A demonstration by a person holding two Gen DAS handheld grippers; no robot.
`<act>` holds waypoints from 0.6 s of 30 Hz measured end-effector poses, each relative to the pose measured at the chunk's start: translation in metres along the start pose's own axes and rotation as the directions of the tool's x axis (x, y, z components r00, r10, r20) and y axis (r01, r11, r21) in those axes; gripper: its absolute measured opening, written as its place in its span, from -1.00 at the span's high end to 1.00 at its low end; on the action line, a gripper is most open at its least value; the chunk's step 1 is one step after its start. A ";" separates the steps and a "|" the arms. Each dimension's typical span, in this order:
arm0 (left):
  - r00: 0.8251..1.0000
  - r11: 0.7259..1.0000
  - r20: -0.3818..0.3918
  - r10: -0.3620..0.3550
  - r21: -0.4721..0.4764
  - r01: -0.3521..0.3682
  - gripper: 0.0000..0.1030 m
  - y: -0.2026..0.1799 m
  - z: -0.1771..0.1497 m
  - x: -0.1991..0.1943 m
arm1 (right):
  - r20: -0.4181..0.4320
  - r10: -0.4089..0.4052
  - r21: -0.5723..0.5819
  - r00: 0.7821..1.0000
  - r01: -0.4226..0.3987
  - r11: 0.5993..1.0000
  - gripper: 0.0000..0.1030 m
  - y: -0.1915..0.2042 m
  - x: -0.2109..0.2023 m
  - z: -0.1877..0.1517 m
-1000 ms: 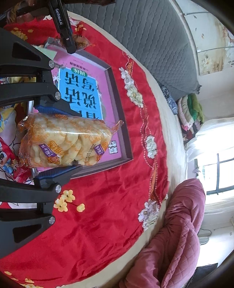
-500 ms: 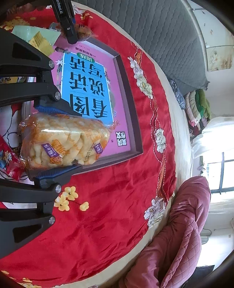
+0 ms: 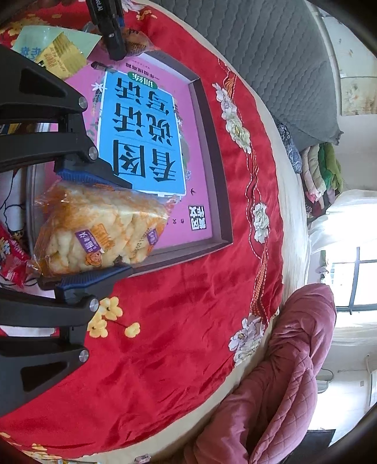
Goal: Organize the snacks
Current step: 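Lower the puff bag into the tray and open the right tool while the left tool carries the peanut bag, then lower the peanut bag into the tray and open the left tool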
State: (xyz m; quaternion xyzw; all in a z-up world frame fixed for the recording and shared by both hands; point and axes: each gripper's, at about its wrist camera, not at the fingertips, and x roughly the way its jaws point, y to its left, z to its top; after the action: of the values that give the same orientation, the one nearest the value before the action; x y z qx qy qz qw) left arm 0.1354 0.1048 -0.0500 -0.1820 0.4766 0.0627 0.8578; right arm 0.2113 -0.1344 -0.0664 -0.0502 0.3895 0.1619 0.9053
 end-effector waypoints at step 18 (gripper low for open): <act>1.000 1.000 -0.019 -0.003 0.006 0.003 0.07 0.000 0.000 0.005 | 0.000 0.040 0.053 0.999 -0.039 0.998 -0.06 -0.005 -0.007 0.002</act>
State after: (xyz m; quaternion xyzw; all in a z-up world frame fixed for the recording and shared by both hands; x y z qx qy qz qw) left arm 0.1379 0.1047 -0.0538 -0.1806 0.4847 0.0583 0.8539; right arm 0.2095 -0.1407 -0.0603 -0.0187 0.3949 0.1694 0.9028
